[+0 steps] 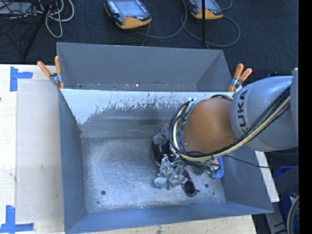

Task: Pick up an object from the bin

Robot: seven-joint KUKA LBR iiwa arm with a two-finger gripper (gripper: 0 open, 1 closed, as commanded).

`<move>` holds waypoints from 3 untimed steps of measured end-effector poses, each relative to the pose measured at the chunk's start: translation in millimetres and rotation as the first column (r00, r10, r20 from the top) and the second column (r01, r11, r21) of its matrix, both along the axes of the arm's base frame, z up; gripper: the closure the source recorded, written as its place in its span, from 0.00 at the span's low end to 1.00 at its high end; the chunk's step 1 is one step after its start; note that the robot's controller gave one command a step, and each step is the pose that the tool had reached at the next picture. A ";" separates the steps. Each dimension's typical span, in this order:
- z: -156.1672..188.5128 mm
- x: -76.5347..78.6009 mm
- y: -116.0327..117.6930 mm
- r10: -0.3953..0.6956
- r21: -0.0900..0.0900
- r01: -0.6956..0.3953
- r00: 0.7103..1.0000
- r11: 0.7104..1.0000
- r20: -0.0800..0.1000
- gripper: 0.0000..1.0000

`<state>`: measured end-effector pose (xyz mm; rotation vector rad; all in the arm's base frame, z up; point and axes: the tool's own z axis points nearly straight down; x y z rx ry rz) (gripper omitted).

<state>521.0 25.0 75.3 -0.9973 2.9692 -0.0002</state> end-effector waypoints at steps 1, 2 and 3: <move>0.0 0.0 0.0 -0.001 0.000 0.001 1.000 1.000 0.000 1.00; 145.0 17.9 -7.4 0.017 -0.001 -0.017 1.000 1.000 -0.008 1.00; 144.5 17.6 -7.7 0.016 -0.001 -0.016 1.000 1.000 -0.009 1.00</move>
Offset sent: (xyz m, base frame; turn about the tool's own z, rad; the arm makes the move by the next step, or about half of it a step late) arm 0.0172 -0.0081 0.1450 -0.0206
